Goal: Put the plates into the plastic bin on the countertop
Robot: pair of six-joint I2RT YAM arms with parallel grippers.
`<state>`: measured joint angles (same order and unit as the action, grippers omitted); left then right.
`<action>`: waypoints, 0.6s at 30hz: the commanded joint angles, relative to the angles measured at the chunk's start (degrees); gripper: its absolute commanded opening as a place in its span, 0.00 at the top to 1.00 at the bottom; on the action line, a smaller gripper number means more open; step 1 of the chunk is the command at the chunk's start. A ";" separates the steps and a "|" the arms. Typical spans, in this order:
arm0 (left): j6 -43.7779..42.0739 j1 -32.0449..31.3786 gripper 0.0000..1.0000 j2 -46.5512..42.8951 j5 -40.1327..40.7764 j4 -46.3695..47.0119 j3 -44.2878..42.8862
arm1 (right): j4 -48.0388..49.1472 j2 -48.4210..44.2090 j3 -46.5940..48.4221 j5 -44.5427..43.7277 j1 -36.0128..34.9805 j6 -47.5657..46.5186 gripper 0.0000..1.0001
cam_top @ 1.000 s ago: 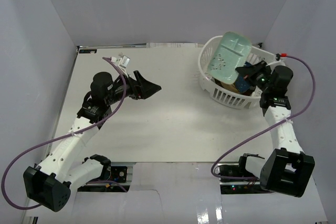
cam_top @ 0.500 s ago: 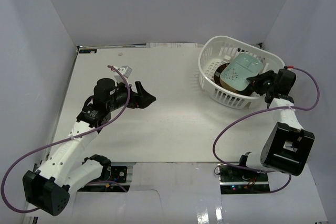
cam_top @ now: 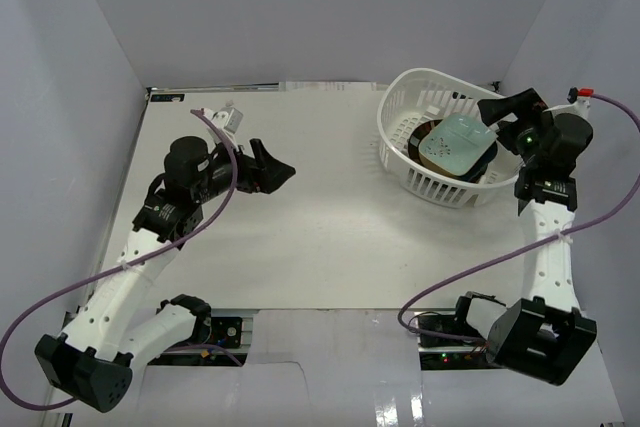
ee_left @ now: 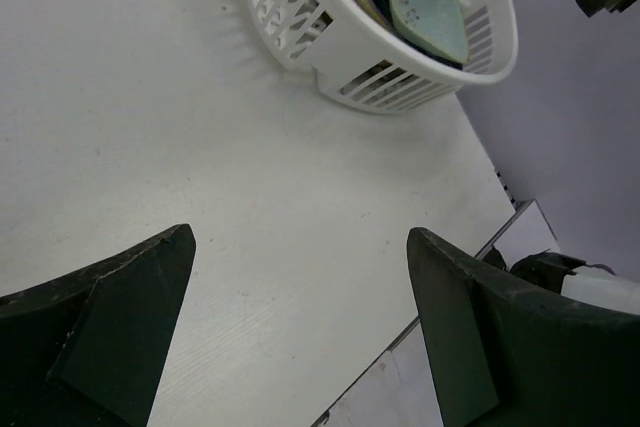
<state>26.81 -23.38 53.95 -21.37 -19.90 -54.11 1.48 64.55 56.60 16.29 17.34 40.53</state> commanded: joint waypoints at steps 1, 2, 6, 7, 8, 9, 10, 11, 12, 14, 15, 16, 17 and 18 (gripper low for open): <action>-0.35 0.17 0.02 -2.01 0.62 0.13 -5.47 | -0.33 -5.39 2.55 2.59 -3.18 -1.60 0.10; -0.09 0.09 0.02 -2.27 0.88 0.13 -6.09 | -0.25 -6.62 2.03 3.47 -4.15 -1.77 0.10; 1.32 0.17 0.02 -3.41 0.01 -0.31 -9.87 | 1.15 -13.21 0.62 12.49 -11.70 -0.99 0.10; 1.84 0.09 0.02 -4.11 -0.08 -0.58 -11.53 | 3.51 -14.27 0.10 14.88 -13.11 0.32 0.10; 2.37 0.08 0.02 -4.73 -0.17 -0.58 -12.16 | 5.10 -16.54 -1.56 16.99 -15.82 1.21 0.10; 2.63 0.08 0.02 -5.43 0.09 -0.58 -12.68 | 7.03 -17.96 -2.62 21.19 -17.07 1.82 0.10; 3.07 0.17 0.02 -6.22 0.62 -0.49 -13.21 | 8.27 -19.45 -3.94 22.80 -17.86 2.26 0.10; 3.08 0.17 0.02 -7.19 1.14 -0.49 -13.22 | 8.63 -22.60 -5.08 23.77 -19.96 2.18 0.10; 3.08 0.09 0.02 -9.28 2.11 -0.49 -13.04 | 7.59 -24.54 -7.97 24.74 -20.15 2.09 0.10; 3.42 0.08 0.02 -11.49 3.34 -0.58 -11.38 | 6.43 -31.40 -12.63 25.19 -20.33 0.96 0.10; 3.60 0.17 0.02 -13.68 3.78 -0.93 -10.50 | 3.39 -33.94 -17.00 24.75 -20.33 -0.35 0.10; 3.60 0.09 0.02 -14.74 3.70 -1.28 -9.62 | 0.49 -36.32 -18.61 23.88 -20.33 -2.28 0.10; 3.69 0.17 0.02 -15.54 3.70 -1.80 -7.87 | -2.67 -41.13 -19.93 23.00 -20.33 -4.39 0.10; 3.86 0.09 0.02 -16.50 3.96 -2.42 -6.90 | -9.23 -43.44 -20.99 21.08 -20.33 -8.33 0.10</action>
<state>29.87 -23.38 39.70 -18.96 -20.10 -63.61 2.90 26.57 38.98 37.56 -2.76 39.00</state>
